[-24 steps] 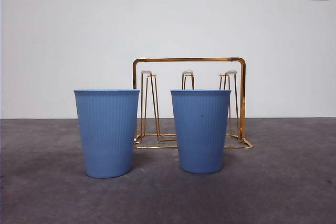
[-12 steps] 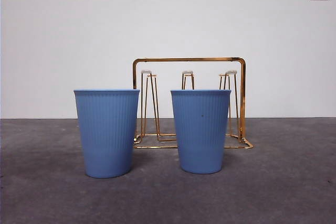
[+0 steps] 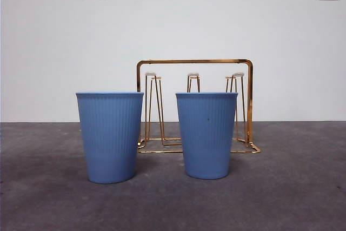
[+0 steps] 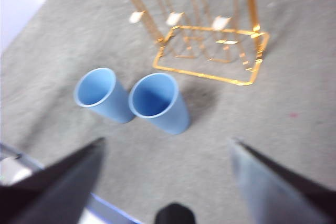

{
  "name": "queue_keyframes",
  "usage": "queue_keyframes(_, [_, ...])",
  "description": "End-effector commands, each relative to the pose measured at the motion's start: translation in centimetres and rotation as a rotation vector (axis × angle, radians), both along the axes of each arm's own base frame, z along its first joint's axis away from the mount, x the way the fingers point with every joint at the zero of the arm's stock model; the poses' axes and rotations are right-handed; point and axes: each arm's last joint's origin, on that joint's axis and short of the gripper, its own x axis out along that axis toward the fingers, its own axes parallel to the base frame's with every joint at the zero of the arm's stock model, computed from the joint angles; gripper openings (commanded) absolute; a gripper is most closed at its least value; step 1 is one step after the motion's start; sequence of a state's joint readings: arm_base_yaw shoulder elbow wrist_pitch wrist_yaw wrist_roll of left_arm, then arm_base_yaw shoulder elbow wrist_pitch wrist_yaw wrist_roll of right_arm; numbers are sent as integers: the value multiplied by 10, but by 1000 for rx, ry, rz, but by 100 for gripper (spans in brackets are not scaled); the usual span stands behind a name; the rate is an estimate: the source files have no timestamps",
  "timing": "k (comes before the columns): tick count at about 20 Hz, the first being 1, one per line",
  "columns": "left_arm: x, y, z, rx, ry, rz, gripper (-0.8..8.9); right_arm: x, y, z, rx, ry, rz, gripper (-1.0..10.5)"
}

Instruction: Pick up cup 1,put cup 1 in the cup rack,pick up cup 2,put cup 2 in the cup rack

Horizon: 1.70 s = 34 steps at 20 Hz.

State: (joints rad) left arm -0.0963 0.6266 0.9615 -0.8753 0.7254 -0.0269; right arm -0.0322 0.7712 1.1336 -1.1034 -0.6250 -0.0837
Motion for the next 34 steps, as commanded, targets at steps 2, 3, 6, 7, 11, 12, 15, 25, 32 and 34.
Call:
queue_keyframes(2, [4, -4, 1, -20, 10, -44, 622, 23, 5, -3, 34, 62, 29, 472])
queue_keyframes(3, [5, -6, 2, -34, 12, -70, 622, 32, 9, -5, 39, 93, 48, 472])
queue_keyframes(6, [9, -10, 4, -95, 24, -141, 622, 68, 26, -13, 1, 183, 74, 472])
queue_keyframes(7, [11, -11, 5, -109, 25, -152, 621, 82, 37, -18, -36, 217, 81, 472])
queue_keyframes(11, [15, -15, 5, -129, 44, -183, 621, 128, 81, -42, -190, 338, 104, 471])
queue_keyframes(12, [15, -15, 5, -129, 46, -186, 621, 137, 92, -48, -222, 358, 109, 469])
queue_keyframes(15, [17, -17, 4, -128, 55, -196, 621, 159, 121, -67, -310, 404, 112, 469])
queue_keyframes(25, [17, -18, 4, -129, 59, -205, 621, 194, 165, -132, -422, 486, 93, 372])
queue_keyframes(32, [24, -20, 2, -141, 104, -198, 621, 201, 173, -145, -395, 483, 144, -10])
queue_keyframes(34, [29, -23, 3, -166, 121, -203, 621, 200, 173, -145, -395, 482, 166, -17])
